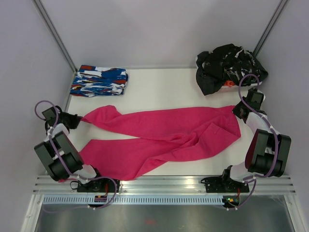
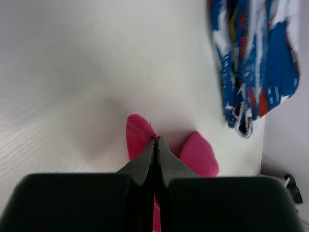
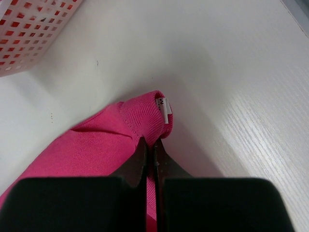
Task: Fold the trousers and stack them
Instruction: Flatten the trousers out
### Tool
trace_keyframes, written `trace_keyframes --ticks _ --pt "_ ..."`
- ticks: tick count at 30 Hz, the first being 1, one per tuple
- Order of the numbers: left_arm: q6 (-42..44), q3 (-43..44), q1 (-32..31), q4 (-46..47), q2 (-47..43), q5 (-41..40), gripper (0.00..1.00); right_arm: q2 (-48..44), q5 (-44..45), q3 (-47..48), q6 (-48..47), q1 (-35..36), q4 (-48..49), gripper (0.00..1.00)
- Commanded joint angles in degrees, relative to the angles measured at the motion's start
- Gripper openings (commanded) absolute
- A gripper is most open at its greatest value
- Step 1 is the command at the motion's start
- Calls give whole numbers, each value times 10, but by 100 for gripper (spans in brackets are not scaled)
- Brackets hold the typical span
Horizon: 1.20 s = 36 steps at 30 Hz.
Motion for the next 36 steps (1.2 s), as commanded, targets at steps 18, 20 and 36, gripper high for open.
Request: trace_keyframes --ticks 18,20,36 --pt "234 165 -27 -9 -197 33 21 11 -25 16 7 3 20 0" --pt "237 162 -27 -29 -205 -10 6 9 -25 15 5 3 22 0" --pt "214 172 -29 -158 -92 -84 88 12 -35 2 11 3 36 0"
